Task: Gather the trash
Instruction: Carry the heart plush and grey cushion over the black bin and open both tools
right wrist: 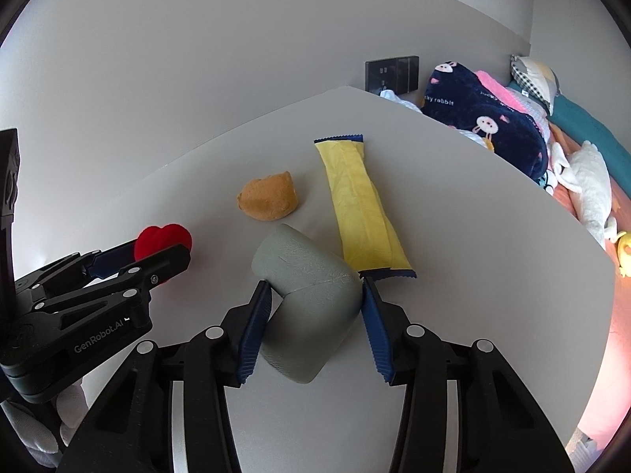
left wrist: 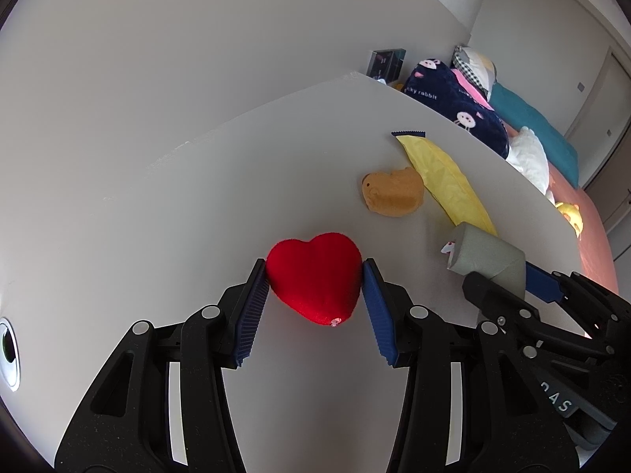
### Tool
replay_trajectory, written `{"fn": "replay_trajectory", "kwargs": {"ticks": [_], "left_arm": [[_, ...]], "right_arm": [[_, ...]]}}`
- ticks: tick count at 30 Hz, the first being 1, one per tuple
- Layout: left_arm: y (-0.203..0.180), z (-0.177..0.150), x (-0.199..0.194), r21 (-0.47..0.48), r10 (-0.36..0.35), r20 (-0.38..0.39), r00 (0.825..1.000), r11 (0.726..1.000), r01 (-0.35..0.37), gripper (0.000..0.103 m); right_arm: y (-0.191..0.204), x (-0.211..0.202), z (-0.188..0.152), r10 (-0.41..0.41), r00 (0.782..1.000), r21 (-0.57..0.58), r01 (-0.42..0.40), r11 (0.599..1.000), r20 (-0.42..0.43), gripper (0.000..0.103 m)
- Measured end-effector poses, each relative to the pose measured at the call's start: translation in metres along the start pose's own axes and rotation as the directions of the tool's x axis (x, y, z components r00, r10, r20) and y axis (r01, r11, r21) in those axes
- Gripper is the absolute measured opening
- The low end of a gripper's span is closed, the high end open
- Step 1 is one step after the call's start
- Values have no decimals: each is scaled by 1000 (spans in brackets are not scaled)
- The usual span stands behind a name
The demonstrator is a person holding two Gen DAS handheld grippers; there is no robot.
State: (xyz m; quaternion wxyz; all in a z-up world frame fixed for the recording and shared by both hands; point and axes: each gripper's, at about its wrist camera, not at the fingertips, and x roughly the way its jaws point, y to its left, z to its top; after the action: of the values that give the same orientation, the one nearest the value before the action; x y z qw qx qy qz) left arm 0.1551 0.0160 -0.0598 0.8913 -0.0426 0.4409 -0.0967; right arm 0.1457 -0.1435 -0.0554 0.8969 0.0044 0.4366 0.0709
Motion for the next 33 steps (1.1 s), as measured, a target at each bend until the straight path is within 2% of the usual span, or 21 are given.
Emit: {"fn": "replay_trajectory", "kwargs": {"ticks": [8,16,24,33], "left_arm": [[-10,-1,-1,33,8,-1,1000,999,-8,48],[-39,-5,-5,109,15,-6,1000,994,-14,48],[-80,-6,-33,166,-35,17,999,986,31,48],[-137,-24,-52,239,-97,10,995,967,92,48]], "right_arm": [[-29,-25,-2,-18,1000,51,17,999,23,48],[-65,-50,-12,-55,998,83,52,995,26,48],[-96,-80,-27,-70,996,145,63,987,50,48],[-121,-115,-47,-86,993,190,70,979,77,49]]}}
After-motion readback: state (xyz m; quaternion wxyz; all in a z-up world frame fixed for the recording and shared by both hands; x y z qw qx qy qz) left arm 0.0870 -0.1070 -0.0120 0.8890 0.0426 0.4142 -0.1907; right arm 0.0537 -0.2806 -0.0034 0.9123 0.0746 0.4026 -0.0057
